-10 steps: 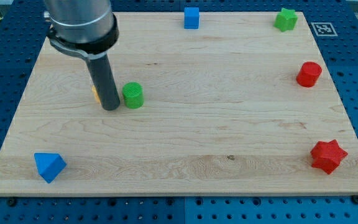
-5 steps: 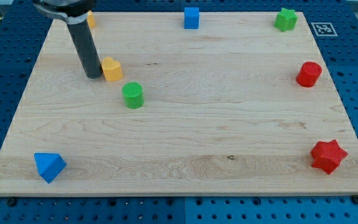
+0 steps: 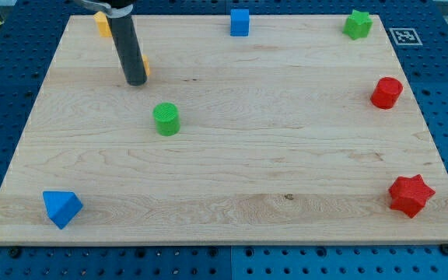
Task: Push the yellow heart close to the yellow hexagon
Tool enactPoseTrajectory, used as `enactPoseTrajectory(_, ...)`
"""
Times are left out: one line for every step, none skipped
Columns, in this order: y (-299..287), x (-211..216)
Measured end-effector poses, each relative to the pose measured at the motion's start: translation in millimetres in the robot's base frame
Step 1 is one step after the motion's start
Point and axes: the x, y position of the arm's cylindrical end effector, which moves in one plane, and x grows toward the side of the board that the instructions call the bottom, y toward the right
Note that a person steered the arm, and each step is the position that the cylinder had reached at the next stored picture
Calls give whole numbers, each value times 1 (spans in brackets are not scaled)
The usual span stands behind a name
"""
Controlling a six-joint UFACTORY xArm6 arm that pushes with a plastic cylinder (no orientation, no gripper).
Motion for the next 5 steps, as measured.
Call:
enactPoseTrajectory(11, -6)
enactPoseTrajectory(11, -30)
enactPoseTrajectory(9, -51)
enactPoseTrajectory(1, -62)
enactPoseTrajectory(-15, -72)
